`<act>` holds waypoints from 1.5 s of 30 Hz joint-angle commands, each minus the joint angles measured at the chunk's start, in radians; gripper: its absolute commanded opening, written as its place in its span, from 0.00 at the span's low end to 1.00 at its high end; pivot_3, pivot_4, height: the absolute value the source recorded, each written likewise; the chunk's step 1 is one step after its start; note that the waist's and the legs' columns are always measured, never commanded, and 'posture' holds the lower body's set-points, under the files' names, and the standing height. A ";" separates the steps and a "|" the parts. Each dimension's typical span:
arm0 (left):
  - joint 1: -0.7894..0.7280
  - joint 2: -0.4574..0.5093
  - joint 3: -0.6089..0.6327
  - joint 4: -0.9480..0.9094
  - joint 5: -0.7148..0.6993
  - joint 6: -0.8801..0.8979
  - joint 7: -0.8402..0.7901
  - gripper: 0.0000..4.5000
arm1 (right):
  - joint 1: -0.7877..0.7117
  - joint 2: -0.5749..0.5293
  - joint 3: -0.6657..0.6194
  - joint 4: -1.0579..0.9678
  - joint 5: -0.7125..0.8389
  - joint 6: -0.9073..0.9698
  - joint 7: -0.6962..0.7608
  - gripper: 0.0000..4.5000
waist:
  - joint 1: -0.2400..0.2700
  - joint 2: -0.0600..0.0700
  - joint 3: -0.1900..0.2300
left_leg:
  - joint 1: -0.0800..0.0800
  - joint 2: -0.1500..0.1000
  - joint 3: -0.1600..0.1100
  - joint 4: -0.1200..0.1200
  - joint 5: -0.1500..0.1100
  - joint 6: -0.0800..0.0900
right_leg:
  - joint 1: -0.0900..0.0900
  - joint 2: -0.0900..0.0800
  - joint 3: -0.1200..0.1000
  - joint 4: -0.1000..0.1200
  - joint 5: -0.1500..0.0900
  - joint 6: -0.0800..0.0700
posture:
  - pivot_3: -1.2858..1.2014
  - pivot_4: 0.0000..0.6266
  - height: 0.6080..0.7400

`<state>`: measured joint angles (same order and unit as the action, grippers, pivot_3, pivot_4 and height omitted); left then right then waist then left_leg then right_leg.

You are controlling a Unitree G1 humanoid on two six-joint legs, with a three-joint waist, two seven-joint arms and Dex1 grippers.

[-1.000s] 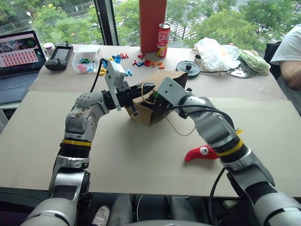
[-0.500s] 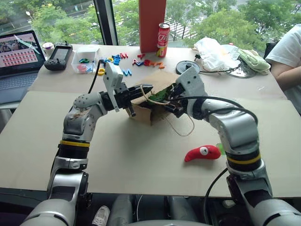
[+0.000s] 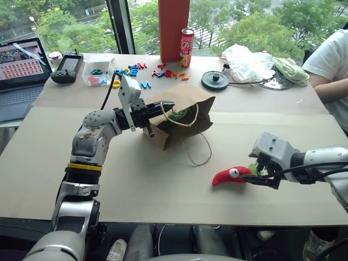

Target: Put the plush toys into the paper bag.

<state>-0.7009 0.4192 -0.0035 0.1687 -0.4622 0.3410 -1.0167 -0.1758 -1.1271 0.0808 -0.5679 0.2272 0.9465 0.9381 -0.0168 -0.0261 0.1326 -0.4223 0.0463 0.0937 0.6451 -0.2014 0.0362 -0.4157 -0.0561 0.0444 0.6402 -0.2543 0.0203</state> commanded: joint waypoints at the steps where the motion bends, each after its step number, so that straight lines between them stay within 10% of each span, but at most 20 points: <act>1: -0.017 0.000 0.002 -0.027 0.008 -0.025 -0.003 0.00 | 0.004 -0.021 0.060 0.024 -0.060 -0.065 -0.016 0.94 | 0.002 0.000 0.000 | 0.000 0.000 0.000 0.000 0.000 0.000 | 0.000 0.000 0.000 0.000 0.000 0.000 | 0.52 0.24 0.99; 6: -0.008 0.002 0.007 -0.038 0.010 -0.026 -0.001 0.00 | -0.005 0.013 0.073 0.068 -0.077 -0.120 -0.034 0.79 | 0.006 0.000 0.000 | -0.001 -0.001 0.000 0.000 0.000 0.000 | 0.000 -0.001 0.000 -0.001 0.000 0.001 | 0.52 0.24 0.99; 17: -0.008 0.003 0.008 -0.040 0.014 -0.025 0.008 0.00 | -0.034 0.063 0.055 0.061 -0.070 -0.123 -0.072 0.00 | 0.006 0.000 0.000 | -0.001 -0.001 0.000 0.000 0.000 0.000 | 0.000 0.000 0.000 0.000 -0.001 0.001 | 0.52 0.24 0.99; 23: -0.030 -0.003 0.017 -0.028 0.002 -0.006 0.022 0.00 | -0.185 0.168 -0.024 -0.001 0.016 -0.083 -0.101 0.00 | 0.003 0.000 0.000 | -0.001 -0.001 0.000 0.000 0.000 0.000 | -0.001 0.000 0.000 0.000 0.000 0.001 | 0.52 0.24 0.99; 34: -0.047 -0.016 0.017 -0.026 -0.010 0.020 0.023 0.00 | -0.526 0.401 0.335 0.193 -0.237 -0.049 -0.292 0.00 | 0.009 0.000 0.000 | -0.004 -0.001 0.000 0.000 0.000 0.000 | -0.004 -0.001 -0.001 0.001 0.000 0.001 | 0.52 0.24 0.99; 45: -0.043 -0.022 0.010 -0.031 -0.008 0.022 0.020 0.00 | -0.703 0.698 0.435 0.370 -0.352 -0.002 -0.420 0.00 | 0.003 0.000 0.000 | -0.004 0.000 0.001 0.000 0.000 0.000 | -0.005 -0.001 -0.001 0.006 0.000 0.000 | 0.52 0.24 0.99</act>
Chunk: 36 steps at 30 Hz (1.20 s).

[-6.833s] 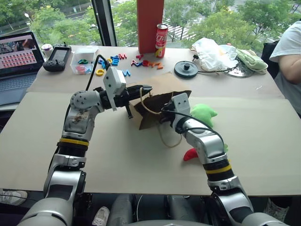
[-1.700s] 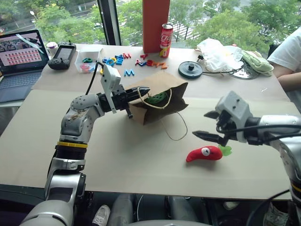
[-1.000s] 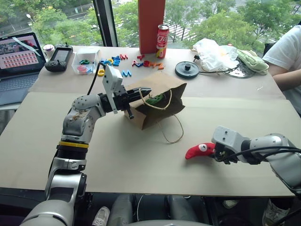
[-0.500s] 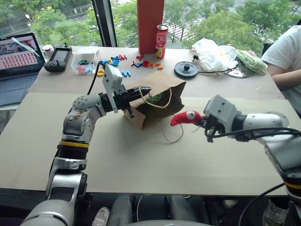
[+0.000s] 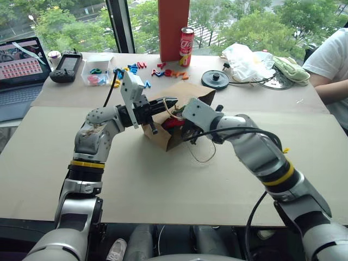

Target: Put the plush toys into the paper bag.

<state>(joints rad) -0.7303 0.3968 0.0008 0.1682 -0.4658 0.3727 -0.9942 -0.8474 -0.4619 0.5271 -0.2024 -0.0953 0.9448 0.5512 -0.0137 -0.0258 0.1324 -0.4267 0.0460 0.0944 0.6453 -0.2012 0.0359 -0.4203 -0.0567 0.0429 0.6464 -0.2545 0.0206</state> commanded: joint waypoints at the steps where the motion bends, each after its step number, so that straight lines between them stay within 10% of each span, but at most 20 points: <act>1: -0.013 0.001 0.006 -0.031 -0.004 -0.009 -0.002 0.00 | -0.030 0.046 -0.018 0.006 -0.031 -0.006 -0.038 0.09 | 0.001 0.000 0.000 | 0.000 0.000 0.000 0.000 0.000 0.000 | 0.000 0.000 0.000 0.001 0.000 0.000 | 0.52 0.24 0.99; 9: -0.012 0.005 0.008 -0.026 -0.002 -0.012 -0.005 0.00 | 0.018 0.091 -0.116 -0.076 0.056 0.086 0.009 0.68 | 0.002 0.000 0.000 | -0.001 0.000 0.000 0.000 0.000 0.000 | 0.000 -0.001 -0.001 0.001 0.000 0.000 | 0.52 0.24 0.99; 24: -0.012 0.002 0.006 -0.014 0.007 -0.029 -0.010 0.00 | 0.185 0.016 -0.344 -0.341 0.239 0.340 0.044 0.68 | 0.003 0.000 0.000 | -0.002 0.000 -0.001 0.000 0.000 0.000 | 0.000 0.000 -0.002 0.000 0.000 0.000 | 0.52 0.24 0.99; 36: -0.024 0.001 0.005 0.005 0.013 -0.040 -0.017 0.00 | 0.351 0.068 -0.286 -0.319 0.295 0.340 -0.058 0.68 | -0.003 0.000 0.000 | 0.001 0.000 -0.001 0.000 0.000 0.000 | 0.001 0.000 0.000 -0.003 0.000 0.000 | 0.52 0.24 0.99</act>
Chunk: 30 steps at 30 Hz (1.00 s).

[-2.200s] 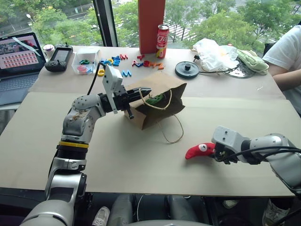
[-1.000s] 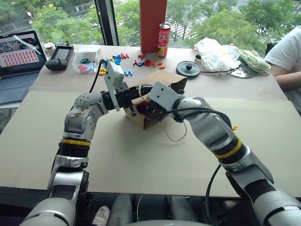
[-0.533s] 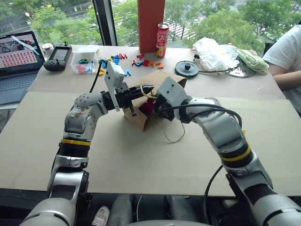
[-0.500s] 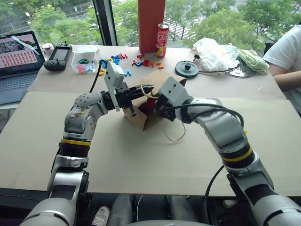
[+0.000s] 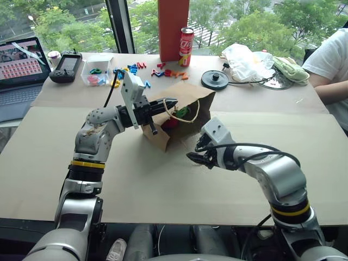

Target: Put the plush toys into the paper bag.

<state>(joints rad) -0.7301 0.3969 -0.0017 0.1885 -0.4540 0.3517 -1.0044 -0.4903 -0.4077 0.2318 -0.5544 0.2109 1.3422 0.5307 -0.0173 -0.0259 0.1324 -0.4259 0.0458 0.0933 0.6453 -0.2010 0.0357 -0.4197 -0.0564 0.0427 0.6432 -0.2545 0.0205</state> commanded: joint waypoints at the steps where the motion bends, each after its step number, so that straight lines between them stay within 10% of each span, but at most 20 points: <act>1: -0.024 0.001 0.007 -0.015 0.001 -0.021 -0.007 0.00 | -0.006 0.026 0.014 0.055 -0.013 -0.073 -0.049 0.68 | 0.002 0.000 0.000 | 0.000 0.000 0.000 0.000 0.000 0.000 | 0.000 0.000 0.000 0.000 0.000 0.000 | 0.52 0.24 0.99; 8: -0.019 0.003 0.009 -0.024 -0.001 -0.018 -0.008 0.00 | -0.010 0.065 0.052 0.176 -0.009 -0.162 -0.069 0.68 | 0.003 0.000 0.000 | 0.000 0.000 0.000 0.000 0.000 0.000 | 0.000 0.000 0.000 -0.001 0.000 0.000 | 0.52 0.24 0.99; 17: -0.011 0.007 0.010 -0.037 -0.001 -0.014 -0.002 0.00 | -0.027 0.077 0.030 0.205 0.001 -0.211 -0.082 0.01 | 0.003 0.000 0.000 | 0.000 0.000 0.000 0.000 0.000 0.000 | 0.000 0.000 0.000 -0.001 0.000 0.000 | 0.52 0.24 0.99; 30: -0.023 -0.004 -0.002 -0.016 0.008 -0.024 -0.007 0.00 | -0.046 0.073 -0.035 0.180 -0.012 -0.266 -0.139 0.01 | 0.003 0.000 0.000 | 0.000 0.000 0.000 0.000 0.000 0.000 | 0.000 0.000 0.000 -0.001 0.000 0.000 | 0.52 0.24 0.99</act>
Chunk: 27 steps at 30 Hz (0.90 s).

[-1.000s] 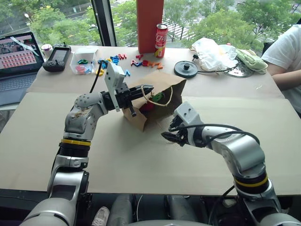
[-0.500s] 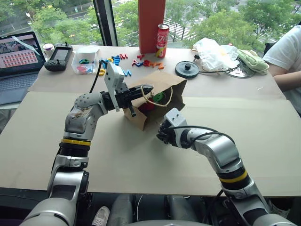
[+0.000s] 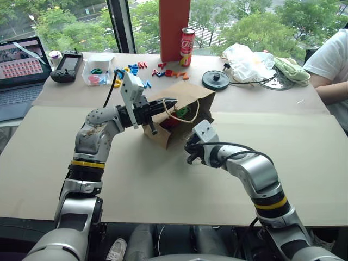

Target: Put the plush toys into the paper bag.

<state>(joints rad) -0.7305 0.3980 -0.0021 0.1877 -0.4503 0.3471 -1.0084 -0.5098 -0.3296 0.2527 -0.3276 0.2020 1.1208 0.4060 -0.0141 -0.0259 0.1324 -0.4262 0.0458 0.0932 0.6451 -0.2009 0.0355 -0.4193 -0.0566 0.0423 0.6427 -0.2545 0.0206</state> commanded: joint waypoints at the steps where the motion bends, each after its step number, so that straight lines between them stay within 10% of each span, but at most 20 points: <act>1: -0.030 -0.014 -0.001 -0.010 0.002 -0.019 0.002 0.00 | -0.029 -0.014 -0.071 -0.064 0.002 -0.050 -0.012 0.01 | 0.000 0.000 0.000 | 0.000 0.000 0.000 0.000 0.000 0.000 | 0.000 0.000 0.000 0.000 0.000 0.000 | 0.52 0.24 0.99; 11: -0.088 -0.141 0.133 0.028 -0.086 0.029 0.210 0.00 | -0.145 -0.061 -0.251 -0.238 0.091 -0.031 0.009 0.01 | 0.000 0.000 0.000 | -0.001 0.000 -0.001 0.000 0.000 0.000 | 0.000 0.000 0.000 0.000 0.000 0.000 | 0.52 0.24 0.99; 27: 0.055 -0.095 0.086 0.003 -0.010 0.000 0.204 0.00 | -0.115 -0.150 -0.065 -0.239 0.087 0.021 0.019 0.01 | 0.001 0.000 0.000 | -0.001 0.000 0.000 -0.001 0.000 0.000 | 0.000 -0.001 0.000 -0.001 0.000 0.000 | 0.52 0.24 0.99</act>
<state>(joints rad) -0.6663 0.2944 0.0860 0.2121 -0.4702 0.3717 -0.7966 -0.6087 -0.4821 0.1904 -0.5436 0.2885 1.1419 0.4322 -0.0131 -0.0259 0.1324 -0.4263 0.0456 0.0931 0.6446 -0.2009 0.0355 -0.4190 -0.0573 0.0423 0.6418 -0.2545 0.0205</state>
